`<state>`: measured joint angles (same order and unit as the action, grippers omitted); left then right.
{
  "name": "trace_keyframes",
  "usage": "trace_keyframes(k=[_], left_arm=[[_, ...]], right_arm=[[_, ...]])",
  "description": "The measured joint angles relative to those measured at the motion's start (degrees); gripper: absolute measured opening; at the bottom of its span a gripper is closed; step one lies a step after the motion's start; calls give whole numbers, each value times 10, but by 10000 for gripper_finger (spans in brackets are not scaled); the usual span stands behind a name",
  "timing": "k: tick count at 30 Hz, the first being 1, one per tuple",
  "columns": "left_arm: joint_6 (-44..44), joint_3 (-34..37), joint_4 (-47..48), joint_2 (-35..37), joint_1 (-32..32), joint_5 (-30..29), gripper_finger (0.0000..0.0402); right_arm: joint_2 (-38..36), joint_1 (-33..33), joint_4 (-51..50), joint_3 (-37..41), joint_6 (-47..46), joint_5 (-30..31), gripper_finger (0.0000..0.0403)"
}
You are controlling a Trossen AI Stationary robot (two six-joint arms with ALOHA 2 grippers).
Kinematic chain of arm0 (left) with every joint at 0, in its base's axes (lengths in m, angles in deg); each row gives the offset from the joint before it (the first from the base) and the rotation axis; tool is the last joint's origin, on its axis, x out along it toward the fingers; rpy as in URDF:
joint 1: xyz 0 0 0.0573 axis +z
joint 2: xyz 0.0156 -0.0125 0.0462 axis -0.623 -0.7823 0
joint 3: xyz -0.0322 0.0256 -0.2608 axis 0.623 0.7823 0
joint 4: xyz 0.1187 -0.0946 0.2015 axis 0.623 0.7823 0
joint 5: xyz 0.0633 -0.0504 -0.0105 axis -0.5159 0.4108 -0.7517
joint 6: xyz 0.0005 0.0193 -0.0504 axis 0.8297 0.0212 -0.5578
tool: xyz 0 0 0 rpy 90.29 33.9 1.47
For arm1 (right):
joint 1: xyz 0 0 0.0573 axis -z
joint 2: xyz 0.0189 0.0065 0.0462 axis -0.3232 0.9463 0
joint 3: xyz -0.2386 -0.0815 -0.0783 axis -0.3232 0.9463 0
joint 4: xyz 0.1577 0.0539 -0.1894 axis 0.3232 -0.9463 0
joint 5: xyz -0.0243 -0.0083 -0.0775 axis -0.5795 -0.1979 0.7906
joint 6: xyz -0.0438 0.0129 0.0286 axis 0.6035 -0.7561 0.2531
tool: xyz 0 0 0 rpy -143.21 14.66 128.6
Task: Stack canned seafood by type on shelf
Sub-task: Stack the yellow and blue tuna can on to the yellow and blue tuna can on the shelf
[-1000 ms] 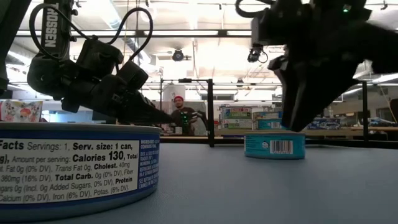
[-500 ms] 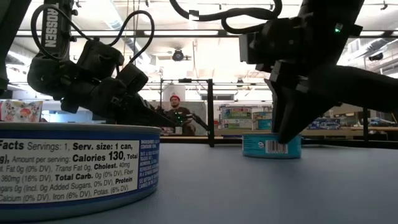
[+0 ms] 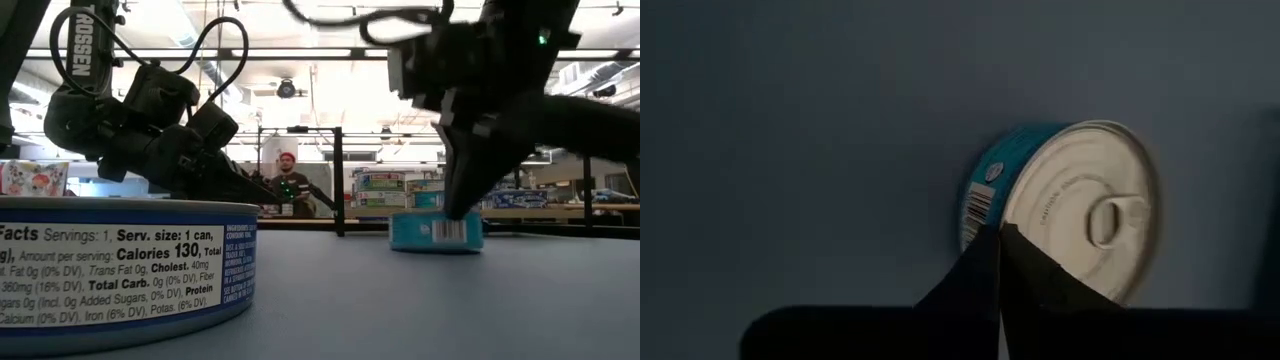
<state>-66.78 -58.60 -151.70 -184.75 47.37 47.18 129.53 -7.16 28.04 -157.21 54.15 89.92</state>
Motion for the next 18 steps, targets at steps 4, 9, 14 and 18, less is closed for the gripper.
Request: trace_keyframes(k=[4, 9, 14, 18], left_arm=[[0, 0, 0, 0, 0, 0, 5], [0, 0, 0, 0, 0, 0, 5], [0, 0, 0, 0, 0, 0, 5], [0, 0, 0, 0, 0, 0, 5]], right_arm=[[-32, 2, -17, 0, -10, 14, 2], [-68, 3, -38, 0, -17, 48, 2], [-100, 6, -71, 0, -32, 78, 1], [-122, 8, -100, 0, -36, 103, 0]])
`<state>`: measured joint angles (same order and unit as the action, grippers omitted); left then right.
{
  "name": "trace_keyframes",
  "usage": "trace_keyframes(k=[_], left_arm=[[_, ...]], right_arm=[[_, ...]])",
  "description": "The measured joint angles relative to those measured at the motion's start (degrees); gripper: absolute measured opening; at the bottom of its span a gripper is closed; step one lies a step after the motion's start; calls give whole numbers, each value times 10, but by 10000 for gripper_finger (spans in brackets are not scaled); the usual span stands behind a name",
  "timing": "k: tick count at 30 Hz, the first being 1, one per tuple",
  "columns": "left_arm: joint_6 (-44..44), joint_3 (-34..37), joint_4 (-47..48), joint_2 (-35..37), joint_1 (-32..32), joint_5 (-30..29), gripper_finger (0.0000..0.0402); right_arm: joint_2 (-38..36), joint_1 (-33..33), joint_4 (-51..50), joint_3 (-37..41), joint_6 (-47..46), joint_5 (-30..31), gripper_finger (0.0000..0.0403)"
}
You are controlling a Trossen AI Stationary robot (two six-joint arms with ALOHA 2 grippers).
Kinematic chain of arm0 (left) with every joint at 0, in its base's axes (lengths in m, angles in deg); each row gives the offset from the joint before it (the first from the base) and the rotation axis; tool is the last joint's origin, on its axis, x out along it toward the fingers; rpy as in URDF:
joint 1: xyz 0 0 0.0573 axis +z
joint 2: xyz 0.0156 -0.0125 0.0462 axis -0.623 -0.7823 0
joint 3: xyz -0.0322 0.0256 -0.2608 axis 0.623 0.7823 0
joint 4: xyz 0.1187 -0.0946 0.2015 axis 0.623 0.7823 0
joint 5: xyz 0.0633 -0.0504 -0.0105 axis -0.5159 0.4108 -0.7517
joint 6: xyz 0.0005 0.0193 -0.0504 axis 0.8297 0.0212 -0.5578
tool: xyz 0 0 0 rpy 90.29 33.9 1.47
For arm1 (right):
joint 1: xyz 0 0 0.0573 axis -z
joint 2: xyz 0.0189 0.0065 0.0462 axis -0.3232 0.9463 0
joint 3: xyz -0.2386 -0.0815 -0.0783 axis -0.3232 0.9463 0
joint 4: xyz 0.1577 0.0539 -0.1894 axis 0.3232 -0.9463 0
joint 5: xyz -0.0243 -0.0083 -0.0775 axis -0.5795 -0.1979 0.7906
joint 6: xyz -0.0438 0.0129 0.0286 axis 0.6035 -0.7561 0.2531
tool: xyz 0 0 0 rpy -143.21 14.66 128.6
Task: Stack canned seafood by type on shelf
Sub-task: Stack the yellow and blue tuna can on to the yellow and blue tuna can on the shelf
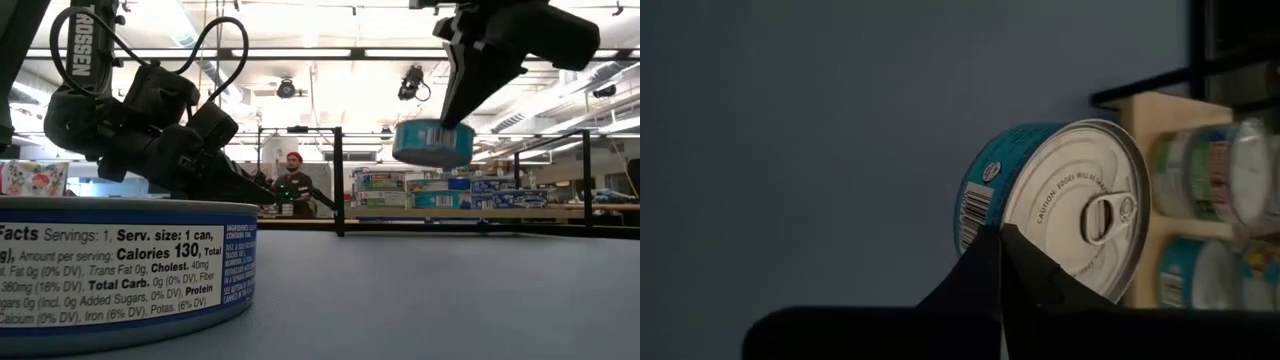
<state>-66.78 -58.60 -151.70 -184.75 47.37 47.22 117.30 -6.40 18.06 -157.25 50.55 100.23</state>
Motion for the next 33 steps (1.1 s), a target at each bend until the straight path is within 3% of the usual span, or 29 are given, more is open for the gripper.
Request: trace_keyframes(k=[21, 33], left_arm=[[-1, 0, 0, 0, 0, 0, 5], [-2, 0, 0, 0, 0, 0, 5]], right_arm=[[-77, 51, -137, 0, 27, 77, 0], [-116, 106, -150, 0, 98, 115, 0]])
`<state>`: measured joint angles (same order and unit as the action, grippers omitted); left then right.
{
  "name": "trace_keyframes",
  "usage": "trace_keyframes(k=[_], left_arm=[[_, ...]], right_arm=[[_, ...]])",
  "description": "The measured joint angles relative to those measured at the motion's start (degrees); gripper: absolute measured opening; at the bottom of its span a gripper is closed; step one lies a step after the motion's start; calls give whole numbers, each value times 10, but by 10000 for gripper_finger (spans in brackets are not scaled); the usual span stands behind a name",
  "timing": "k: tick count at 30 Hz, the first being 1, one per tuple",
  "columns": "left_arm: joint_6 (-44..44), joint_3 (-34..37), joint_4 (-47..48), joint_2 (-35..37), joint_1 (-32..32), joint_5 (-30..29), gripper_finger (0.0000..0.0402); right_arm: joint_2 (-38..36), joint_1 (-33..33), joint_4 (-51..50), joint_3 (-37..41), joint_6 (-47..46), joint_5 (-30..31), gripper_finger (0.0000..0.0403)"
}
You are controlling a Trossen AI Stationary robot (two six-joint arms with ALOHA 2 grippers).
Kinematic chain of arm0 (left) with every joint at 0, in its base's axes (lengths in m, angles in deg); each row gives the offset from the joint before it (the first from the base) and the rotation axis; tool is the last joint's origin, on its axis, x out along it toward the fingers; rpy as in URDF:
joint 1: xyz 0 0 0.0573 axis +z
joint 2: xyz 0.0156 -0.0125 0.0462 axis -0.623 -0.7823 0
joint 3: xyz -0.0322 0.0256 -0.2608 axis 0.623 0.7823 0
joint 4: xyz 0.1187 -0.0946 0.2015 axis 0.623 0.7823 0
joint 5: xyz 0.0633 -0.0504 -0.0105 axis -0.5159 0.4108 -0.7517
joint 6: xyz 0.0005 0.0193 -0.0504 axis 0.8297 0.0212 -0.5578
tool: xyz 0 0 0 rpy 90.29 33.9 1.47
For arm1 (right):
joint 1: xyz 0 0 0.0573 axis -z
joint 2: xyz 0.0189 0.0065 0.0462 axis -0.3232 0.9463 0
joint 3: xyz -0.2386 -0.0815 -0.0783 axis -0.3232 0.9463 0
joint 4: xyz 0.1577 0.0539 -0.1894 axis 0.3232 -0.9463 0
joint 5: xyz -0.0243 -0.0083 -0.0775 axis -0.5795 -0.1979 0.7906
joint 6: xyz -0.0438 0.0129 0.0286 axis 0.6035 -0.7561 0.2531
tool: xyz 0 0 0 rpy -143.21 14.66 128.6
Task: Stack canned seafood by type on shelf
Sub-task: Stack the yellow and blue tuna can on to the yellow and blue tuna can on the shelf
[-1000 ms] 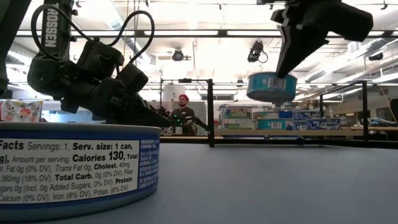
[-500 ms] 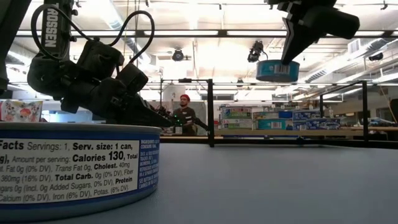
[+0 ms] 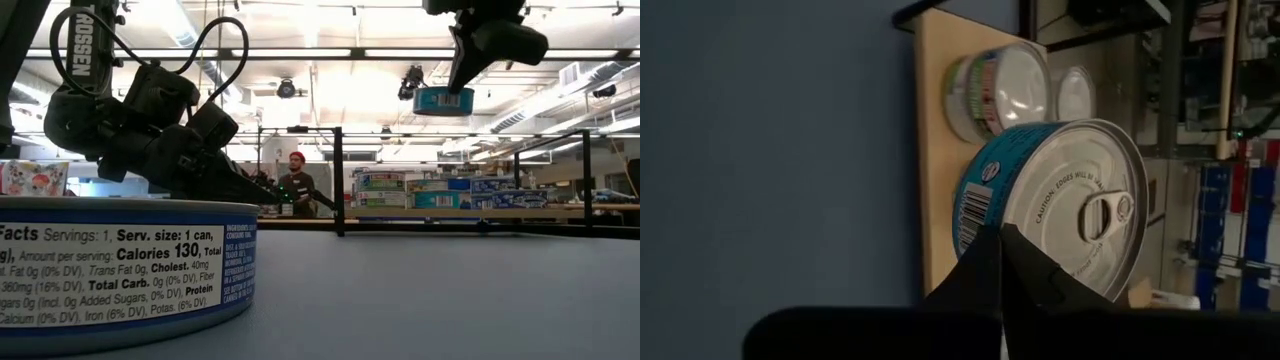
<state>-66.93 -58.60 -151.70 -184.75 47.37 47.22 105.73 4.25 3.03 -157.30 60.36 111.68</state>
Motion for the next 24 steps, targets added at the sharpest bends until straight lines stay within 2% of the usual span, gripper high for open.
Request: trace_keyframes(k=[24], left_arm=[[0, 0, 4, 0, 0, 0, 5]], right_arm=[[-16, 99, -3, 0, 118, 14, 0]])
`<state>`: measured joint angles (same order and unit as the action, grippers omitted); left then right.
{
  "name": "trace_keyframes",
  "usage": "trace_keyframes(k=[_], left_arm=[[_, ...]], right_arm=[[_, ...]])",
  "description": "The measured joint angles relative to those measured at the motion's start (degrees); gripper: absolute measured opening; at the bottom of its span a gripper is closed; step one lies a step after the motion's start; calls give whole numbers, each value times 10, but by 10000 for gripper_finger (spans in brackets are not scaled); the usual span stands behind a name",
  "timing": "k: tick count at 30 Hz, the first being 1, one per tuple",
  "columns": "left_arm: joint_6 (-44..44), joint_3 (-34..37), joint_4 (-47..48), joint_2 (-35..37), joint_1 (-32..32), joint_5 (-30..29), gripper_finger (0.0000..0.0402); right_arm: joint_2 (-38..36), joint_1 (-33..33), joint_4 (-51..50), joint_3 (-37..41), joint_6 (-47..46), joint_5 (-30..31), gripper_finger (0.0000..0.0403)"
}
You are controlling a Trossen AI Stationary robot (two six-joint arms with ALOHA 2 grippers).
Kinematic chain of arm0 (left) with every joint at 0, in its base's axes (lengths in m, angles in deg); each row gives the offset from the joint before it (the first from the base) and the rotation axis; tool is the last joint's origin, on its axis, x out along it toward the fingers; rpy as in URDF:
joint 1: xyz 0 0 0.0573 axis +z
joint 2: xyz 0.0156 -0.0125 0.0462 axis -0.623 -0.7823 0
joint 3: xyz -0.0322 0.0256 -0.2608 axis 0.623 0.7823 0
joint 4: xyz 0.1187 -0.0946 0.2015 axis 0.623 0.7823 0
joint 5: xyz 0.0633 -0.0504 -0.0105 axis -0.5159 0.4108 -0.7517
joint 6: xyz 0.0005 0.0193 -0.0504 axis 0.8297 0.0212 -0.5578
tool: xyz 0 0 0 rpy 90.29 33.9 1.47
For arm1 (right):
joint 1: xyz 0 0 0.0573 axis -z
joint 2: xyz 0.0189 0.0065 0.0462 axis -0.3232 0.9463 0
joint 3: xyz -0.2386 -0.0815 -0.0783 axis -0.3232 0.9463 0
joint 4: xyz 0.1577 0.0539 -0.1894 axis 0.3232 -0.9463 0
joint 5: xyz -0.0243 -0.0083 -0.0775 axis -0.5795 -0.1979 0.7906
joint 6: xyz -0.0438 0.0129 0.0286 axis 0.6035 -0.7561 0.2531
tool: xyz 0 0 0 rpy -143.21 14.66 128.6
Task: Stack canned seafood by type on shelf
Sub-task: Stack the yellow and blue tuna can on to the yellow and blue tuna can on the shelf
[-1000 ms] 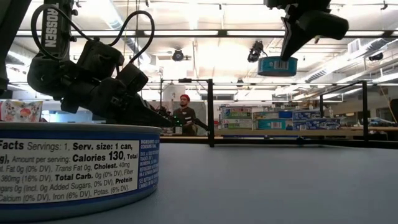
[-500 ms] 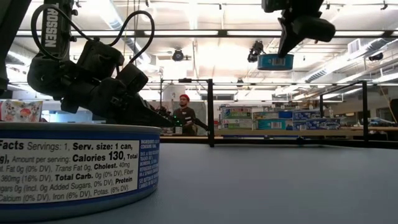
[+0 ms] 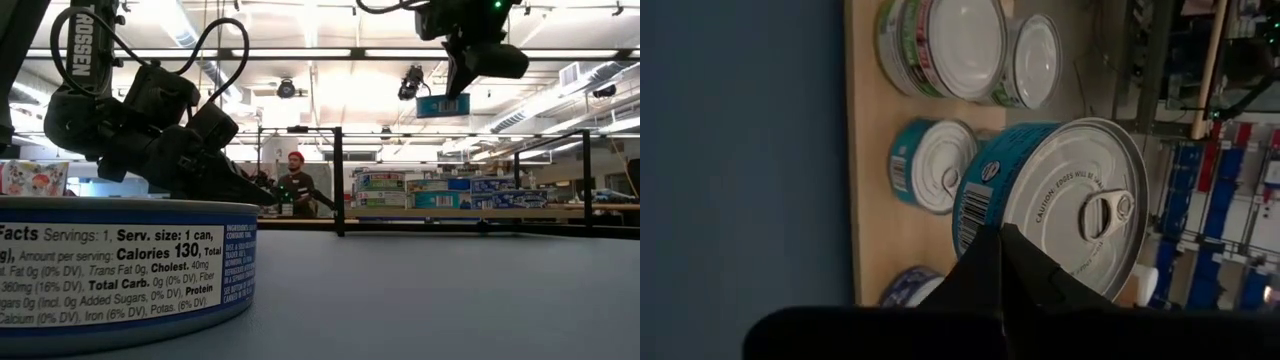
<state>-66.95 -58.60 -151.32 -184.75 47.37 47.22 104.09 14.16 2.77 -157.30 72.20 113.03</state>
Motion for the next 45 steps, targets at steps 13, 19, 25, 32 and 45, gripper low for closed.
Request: trace_keyframes(k=[13, 19, 25, 32, 45], left_arm=[[0, 0, 1, 0, 0, 0, 5], [0, 0, 1, 0, 0, 0, 5], [0, 0, 1, 0, 0, 0, 5], [0, 0, 2, 0, 0, 1, 5], [1, 0, 6, 0, 0, 1, 5]], right_arm=[[0, 34, 10, 0, 29, 9, 0], [0, 43, 16, 0, 34, -2, 0], [0, 49, 30, 2, 40, -6, 0], [0, 74, 82, 37, 76, -23, 0], [0, 160, 198, 65, 166, -112, 0]])
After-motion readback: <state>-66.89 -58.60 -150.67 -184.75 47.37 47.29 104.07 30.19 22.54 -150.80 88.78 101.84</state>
